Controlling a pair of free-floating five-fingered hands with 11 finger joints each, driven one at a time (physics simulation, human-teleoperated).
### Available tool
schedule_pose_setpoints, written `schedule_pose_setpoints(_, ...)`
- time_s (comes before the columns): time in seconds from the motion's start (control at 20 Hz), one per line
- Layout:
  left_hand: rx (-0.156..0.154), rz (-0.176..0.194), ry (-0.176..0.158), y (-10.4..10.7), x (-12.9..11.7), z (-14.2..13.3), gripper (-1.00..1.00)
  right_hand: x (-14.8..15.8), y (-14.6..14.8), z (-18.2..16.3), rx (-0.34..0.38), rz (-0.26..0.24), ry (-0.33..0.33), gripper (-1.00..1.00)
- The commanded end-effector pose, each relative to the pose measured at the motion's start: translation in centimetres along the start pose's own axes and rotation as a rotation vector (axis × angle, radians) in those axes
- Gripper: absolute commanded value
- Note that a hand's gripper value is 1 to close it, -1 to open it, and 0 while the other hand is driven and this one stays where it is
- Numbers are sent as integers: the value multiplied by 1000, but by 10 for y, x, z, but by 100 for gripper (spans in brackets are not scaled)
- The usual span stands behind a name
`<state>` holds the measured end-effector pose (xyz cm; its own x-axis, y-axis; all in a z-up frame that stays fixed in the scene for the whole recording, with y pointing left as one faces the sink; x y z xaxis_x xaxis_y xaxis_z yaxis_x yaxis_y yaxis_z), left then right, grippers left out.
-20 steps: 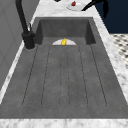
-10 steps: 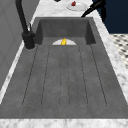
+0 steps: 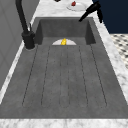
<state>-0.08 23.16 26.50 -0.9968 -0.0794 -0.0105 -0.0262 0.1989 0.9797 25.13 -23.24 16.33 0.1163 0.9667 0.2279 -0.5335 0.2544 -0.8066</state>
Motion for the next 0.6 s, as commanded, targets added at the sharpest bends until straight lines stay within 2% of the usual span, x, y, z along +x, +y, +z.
schedule_pose_setpoints(0.0, 0, 0, 0, 0, 0, 0, 0, -2, -5, -23, 5, 14, 55, -100)
schedule_pose_setpoints(0.35, 0, 0, 0, 0, 0, 0, 0, -6, -13, -75, 5, 26, 111, -100)
schedule_pose_setpoints(0.55, 0, 0, 0, 0, 0, 0, 0, -5, 1, -106, 21, 57, 147, -100)
